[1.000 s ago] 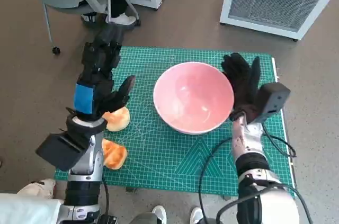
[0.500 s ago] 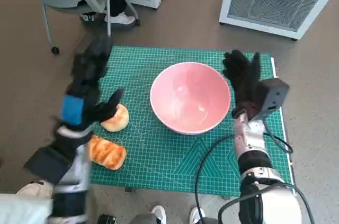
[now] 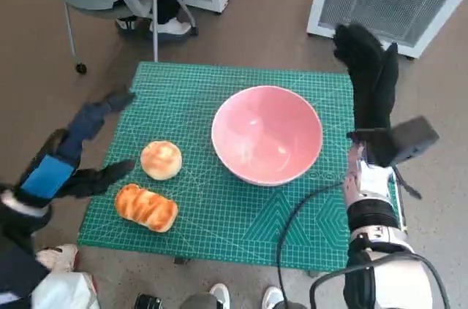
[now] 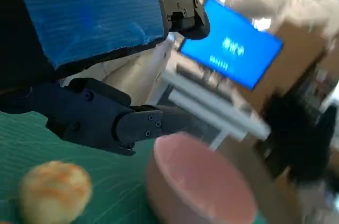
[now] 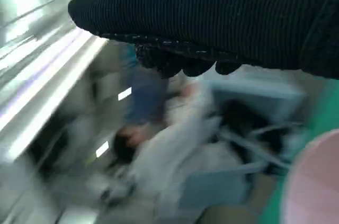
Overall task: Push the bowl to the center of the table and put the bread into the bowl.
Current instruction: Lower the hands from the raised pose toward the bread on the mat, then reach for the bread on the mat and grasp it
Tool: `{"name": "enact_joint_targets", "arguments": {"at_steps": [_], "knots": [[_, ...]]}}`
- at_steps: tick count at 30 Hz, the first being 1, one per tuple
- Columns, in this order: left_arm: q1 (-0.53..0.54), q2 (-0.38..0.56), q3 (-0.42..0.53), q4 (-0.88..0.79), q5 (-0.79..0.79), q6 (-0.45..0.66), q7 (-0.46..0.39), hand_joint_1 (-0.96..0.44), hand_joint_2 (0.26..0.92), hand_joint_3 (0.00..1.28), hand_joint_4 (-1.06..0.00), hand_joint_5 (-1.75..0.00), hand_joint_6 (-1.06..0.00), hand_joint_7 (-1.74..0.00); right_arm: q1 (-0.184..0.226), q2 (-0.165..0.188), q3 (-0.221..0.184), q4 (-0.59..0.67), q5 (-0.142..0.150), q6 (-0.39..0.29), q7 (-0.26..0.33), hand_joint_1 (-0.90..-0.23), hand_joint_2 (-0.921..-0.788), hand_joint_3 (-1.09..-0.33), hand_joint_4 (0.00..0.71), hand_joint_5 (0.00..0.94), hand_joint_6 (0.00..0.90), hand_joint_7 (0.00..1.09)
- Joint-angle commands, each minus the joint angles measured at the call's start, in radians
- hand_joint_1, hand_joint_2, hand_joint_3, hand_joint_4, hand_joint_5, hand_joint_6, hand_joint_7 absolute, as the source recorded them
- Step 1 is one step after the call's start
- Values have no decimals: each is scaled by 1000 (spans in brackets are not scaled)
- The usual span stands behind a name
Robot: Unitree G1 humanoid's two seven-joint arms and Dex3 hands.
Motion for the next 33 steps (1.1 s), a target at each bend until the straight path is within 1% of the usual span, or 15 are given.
{"name": "enact_joint_targets", "arguments": {"at_steps": [1, 2, 6, 9, 12, 17, 22, 28, 33], "knots": [[49, 70, 4, -67, 10, 67, -61, -357, 920, 174, -288, -27, -40, -671, 22, 19, 23, -53, 25, -62, 61, -598, -921, -783, 363, 11, 165, 434], [58, 81, 5, -77, 12, 79, -71, -348, 919, 139, -289, -21, -61, -644, 25, 22, 27, -65, 29, -70, 70, -597, -921, -782, 365, 11, 167, 433], [88, 117, -1, -113, 32, 120, -105, -330, 916, 60, -289, -8, -125, -545, 39, 34, 42, -119, 61, -81, 112, -598, -921, -776, 365, 10, 168, 432], [102, 142, -14, -122, 60, 131, -129, -324, 912, 31, -291, -4, -169, -473, 51, 46, 50, -162, 93, -72, 144, -601, -921, -772, 366, 9, 170, 433], [109, 158, -26, -124, 90, 129, -144, -317, 903, 11, -297, -2, -223, -381, 61, 51, 56, -190, 112, -63, 160, -606, -921, -766, 369, 9, 174, 437], [119, 168, -60, -124, 154, 124, -152, -313, 876, 1, -306, -1, -309, -232, 75, 56, 65, -226, 128, -51, 173, -609, -921, -763, 374, 11, 174, 440], [120, 166, -99, -108, 199, 114, -155, -312, 850, 0, -313, -1, -353, -161, 80, 60, 69, -239, 144, -39, 182, -614, -921, -758, 380, 12, 173, 444], [107, 171, -148, -68, 233, 101, -167, -310, 824, 0, -333, -6, -381, -118, 83, 60, 72, -234, 148, -36, 182, -620, -921, -753, 382, 11, 173, 449], [95, 184, -183, -44, 245, 127, -198, -303, 813, 0, -341, -1, -398, -81, 86, 59, 71, -228, 154, -34, 186, -625, -921, -750, 383, 10, 173, 451]]}}
